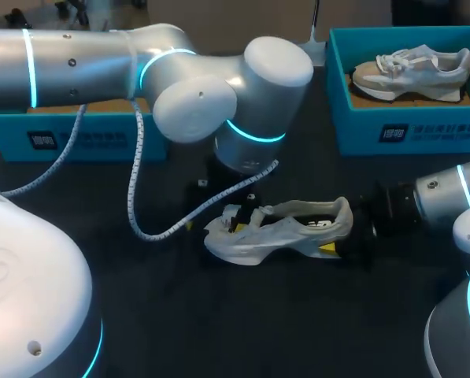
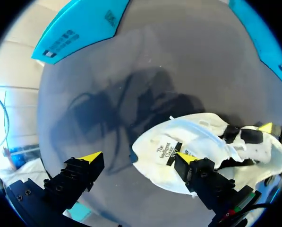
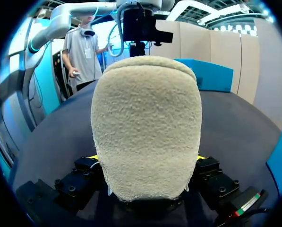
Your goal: Take the shoe out of the shoebox, open the shoe tongue, remove and reinsert the insole, then place the shoe into the shoebox
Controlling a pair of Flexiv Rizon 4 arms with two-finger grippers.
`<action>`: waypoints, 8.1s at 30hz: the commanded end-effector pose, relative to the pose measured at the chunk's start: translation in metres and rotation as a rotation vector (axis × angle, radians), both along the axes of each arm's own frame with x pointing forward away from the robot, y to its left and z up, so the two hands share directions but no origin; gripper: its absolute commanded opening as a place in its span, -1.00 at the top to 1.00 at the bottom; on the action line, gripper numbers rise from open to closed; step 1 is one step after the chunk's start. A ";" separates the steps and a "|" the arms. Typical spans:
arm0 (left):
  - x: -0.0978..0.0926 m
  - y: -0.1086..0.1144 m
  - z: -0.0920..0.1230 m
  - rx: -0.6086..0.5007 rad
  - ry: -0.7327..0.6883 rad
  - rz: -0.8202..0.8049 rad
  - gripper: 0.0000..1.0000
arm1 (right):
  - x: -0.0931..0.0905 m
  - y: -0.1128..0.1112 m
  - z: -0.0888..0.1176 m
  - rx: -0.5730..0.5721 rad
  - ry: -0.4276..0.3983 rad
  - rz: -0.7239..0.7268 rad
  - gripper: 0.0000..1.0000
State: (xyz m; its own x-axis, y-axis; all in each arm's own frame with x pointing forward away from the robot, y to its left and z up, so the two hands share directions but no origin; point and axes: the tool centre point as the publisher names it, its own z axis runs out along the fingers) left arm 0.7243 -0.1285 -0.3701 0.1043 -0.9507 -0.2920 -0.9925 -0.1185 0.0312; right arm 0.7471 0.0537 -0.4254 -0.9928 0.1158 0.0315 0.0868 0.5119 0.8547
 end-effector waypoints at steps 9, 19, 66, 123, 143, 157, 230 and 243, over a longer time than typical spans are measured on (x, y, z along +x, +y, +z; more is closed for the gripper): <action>-0.006 0.009 0.052 -0.190 -0.010 -0.263 -1.00 | 0.001 0.002 -0.002 -0.003 -0.001 -0.002 1.00; 0.001 -0.011 0.085 -0.277 0.023 -0.686 -1.00 | 0.001 0.002 -0.002 -0.003 -0.001 -0.002 1.00; 0.023 -0.157 0.120 -0.363 0.064 -1.723 1.00 | 0.001 0.002 -0.002 -0.003 -0.001 -0.002 1.00; 0.013 -0.173 0.046 -0.460 0.162 -1.856 1.00 | 0.001 0.002 -0.002 -0.003 -0.001 -0.002 1.00; 0.002 -0.179 0.023 -0.457 0.154 -1.884 1.00 | 0.001 0.002 -0.002 -0.003 -0.001 -0.002 1.00; 0.012 -0.168 0.002 -0.491 0.165 -1.849 1.00 | 0.001 0.002 -0.002 -0.003 -0.001 -0.002 1.00; 0.019 -0.153 -0.023 -0.510 0.169 -1.776 1.00 | 0.001 0.002 -0.002 -0.003 -0.001 -0.002 1.00; 0.010 -0.145 0.003 -0.606 0.246 -1.789 1.00 | 0.001 0.002 -0.002 -0.003 -0.001 -0.002 1.00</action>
State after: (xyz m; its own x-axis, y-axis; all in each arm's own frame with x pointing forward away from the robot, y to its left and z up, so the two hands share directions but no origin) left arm 0.7347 -0.2779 -0.3735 -0.9650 0.1496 0.2153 0.1081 0.9752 -0.1931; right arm 0.7472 0.0539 -0.4255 -0.9928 0.1155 0.0311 0.0863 0.5117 0.8548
